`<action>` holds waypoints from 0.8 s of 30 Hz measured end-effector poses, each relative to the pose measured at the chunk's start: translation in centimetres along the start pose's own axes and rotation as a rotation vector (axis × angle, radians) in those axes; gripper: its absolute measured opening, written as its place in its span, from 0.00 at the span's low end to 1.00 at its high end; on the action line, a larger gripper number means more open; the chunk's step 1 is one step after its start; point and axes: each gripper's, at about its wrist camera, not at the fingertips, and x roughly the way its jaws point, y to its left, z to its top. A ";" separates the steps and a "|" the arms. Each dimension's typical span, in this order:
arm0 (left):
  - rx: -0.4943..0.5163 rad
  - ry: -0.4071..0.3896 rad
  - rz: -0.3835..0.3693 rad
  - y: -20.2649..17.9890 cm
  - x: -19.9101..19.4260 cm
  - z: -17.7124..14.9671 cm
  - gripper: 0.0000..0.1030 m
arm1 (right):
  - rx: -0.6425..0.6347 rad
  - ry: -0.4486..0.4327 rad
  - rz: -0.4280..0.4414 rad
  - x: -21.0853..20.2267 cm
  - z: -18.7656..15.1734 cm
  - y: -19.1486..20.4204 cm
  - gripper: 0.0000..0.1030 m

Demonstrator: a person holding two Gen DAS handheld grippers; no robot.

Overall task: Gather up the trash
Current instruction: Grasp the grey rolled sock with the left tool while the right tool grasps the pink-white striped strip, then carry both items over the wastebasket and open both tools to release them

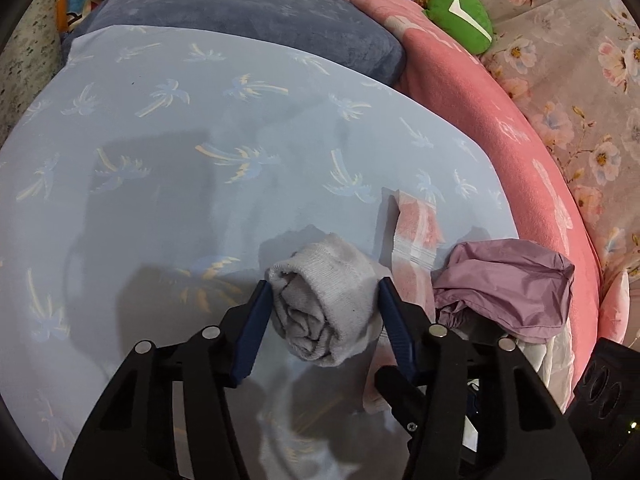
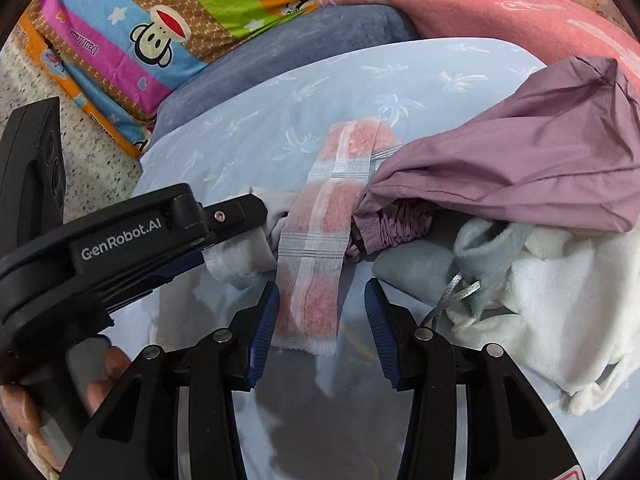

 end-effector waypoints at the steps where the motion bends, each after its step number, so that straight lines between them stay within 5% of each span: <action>1: 0.004 -0.004 -0.004 -0.1 -0.1 0.0 0.44 | 0.001 0.000 0.006 -0.1 -0.1 -0.1 0.33; 2: 0.005 -0.004 -0.011 -0.1 -0.2 -0.1 0.42 | 0.004 0.012 0.021 0.1 -0.1 -0.2 0.19; 5: 0.003 -0.011 -0.015 -0.4 -0.6 -0.2 0.35 | 0.028 0.021 0.047 -0.1 -0.3 -0.4 0.13; 24: 0.083 -0.106 -0.050 -6.1 -6.4 -1.7 0.30 | 0.022 -0.247 0.068 -13.7 0.5 -0.7 0.13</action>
